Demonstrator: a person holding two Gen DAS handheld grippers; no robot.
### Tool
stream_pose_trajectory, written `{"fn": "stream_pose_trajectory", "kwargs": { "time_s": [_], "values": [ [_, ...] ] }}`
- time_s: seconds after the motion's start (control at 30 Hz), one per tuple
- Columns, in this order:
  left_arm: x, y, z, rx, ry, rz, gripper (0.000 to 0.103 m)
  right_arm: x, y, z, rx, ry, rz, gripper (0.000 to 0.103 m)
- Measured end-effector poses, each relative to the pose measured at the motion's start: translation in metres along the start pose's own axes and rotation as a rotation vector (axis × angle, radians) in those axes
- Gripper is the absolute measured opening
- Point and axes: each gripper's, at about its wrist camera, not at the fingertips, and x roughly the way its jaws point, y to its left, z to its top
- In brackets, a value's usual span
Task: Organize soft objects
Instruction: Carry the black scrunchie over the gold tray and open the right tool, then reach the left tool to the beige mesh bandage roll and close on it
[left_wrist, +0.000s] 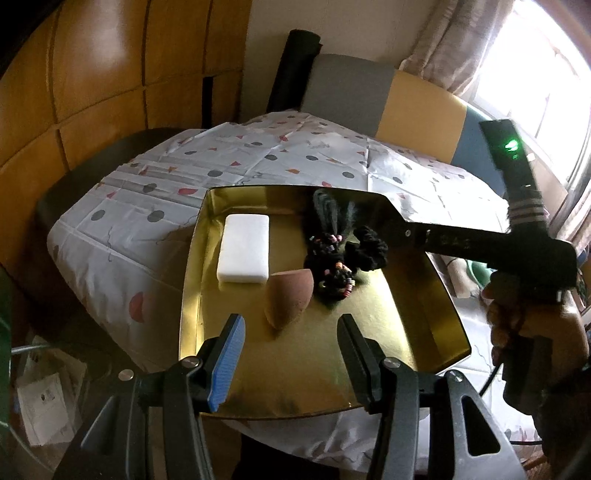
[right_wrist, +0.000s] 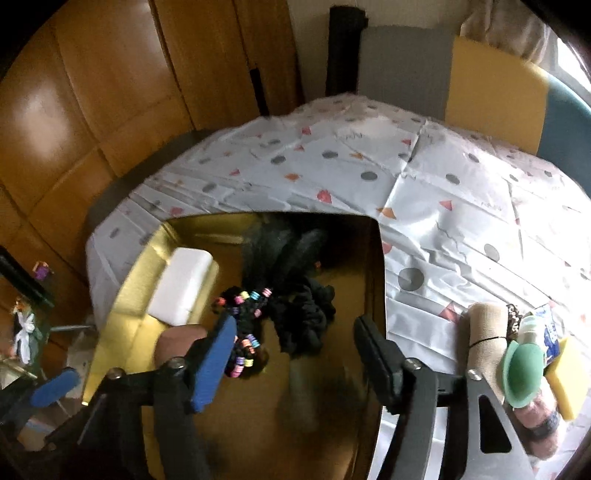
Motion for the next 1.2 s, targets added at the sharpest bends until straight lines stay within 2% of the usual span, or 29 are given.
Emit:
{"fn": "stream_pose_trajectory", "kwargs": {
  "time_s": [0.13, 0.2, 0.37, 0.53, 0.7, 0.8, 1.0, 1.07, 1.2],
  "values": [
    [-0.003, -0.006, -0.002, 0.013, 0.002, -0.004, 0.053, -0.024, 0.001, -0.007, -0.007, -0.050, -0.002, 0.070],
    [-0.004, -0.009, -0.003, 0.021, 0.003, -0.006, 0.053, -0.036, -0.003, -0.011, -0.006, -0.071, -0.002, 0.074],
    [-0.004, -0.015, -0.003, 0.012, 0.019, -0.051, 0.053, -0.065, -0.029, -0.030, 0.002, -0.108, -0.049, 0.076],
    [-0.004, -0.022, -0.005, 0.012, 0.027, -0.101, 0.053, -0.084, -0.082, -0.056, 0.082, -0.111, -0.135, 0.077],
    [-0.002, -0.037, -0.004, 0.048, 0.046, -0.138, 0.052, -0.104, -0.152, -0.087, 0.215, -0.096, -0.245, 0.077],
    [-0.004, -0.057, 0.001, 0.102, 0.045, -0.165, 0.051, -0.119, -0.193, -0.104, 0.296, -0.108, -0.315, 0.077],
    [-0.008, -0.121, 0.013, 0.228, 0.044, -0.240, 0.051, -0.136, -0.257, -0.143, 0.449, -0.151, -0.425, 0.077],
    [-0.004, -0.144, 0.017, 0.269, 0.049, -0.266, 0.053, -0.133, -0.273, -0.152, 0.531, -0.113, -0.435, 0.077],
    [0.021, -0.181, 0.028, 0.279, 0.122, -0.294, 0.053, -0.141, -0.281, -0.151, 0.566, -0.167, -0.408, 0.077]
  ]
}}
